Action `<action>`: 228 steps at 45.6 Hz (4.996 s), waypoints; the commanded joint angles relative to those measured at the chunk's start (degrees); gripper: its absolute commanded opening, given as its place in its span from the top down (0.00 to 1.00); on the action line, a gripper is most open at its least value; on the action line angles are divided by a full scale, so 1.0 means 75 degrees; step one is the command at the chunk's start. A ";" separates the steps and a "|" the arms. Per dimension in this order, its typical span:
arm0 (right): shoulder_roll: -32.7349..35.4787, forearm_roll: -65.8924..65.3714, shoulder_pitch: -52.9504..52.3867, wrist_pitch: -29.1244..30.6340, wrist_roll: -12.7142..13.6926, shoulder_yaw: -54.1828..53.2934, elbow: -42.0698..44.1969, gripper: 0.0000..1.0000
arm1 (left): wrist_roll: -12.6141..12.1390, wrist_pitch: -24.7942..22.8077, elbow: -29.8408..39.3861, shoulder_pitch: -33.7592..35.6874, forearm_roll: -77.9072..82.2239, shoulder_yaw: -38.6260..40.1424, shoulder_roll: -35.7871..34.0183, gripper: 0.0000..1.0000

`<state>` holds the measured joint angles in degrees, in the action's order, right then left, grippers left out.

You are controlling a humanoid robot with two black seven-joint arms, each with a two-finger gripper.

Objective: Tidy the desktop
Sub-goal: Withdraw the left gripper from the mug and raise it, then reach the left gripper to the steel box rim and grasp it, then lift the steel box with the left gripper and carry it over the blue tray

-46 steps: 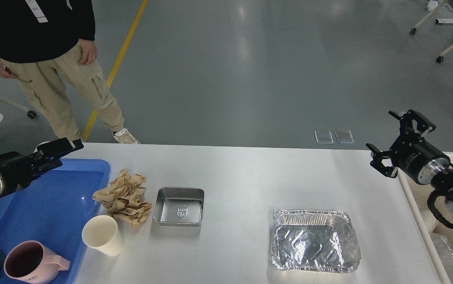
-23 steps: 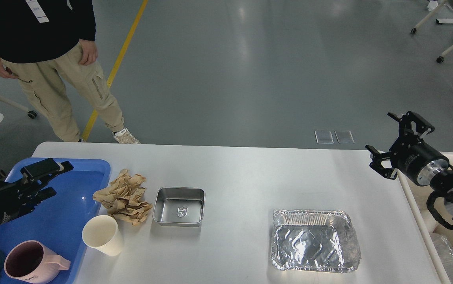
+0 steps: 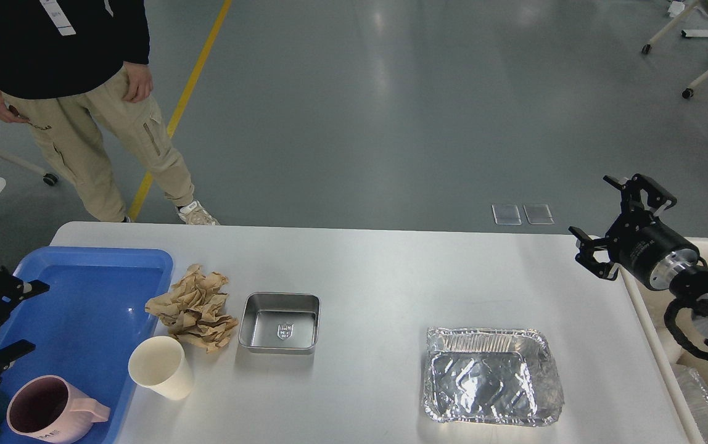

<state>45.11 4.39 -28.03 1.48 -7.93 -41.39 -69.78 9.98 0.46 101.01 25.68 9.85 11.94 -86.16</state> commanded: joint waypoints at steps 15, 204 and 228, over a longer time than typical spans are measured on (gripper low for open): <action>0.0021 -0.0105 0.0034 0.0002 0.0003 -0.0001 -0.0035 0.00 | 0.0298 -0.0108 -0.0295 0.0080 0.0080 0.0002 -0.0208 0.03; 0.0220 -0.0117 0.0257 0.0049 -0.0102 -0.0106 -0.0059 0.00 | 0.2208 -0.1467 -0.7831 0.3947 0.9831 -0.3678 0.8347 0.53; 0.0220 -0.0129 0.0281 0.0049 -0.0114 -0.0118 -0.0047 0.00 | 0.2665 -0.1455 -0.8007 0.3958 0.9831 -0.3830 0.8347 0.95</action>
<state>46.77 3.50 -25.93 1.85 -8.70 -42.21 -70.15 29.30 -10.46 40.97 55.37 83.59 -16.78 -23.47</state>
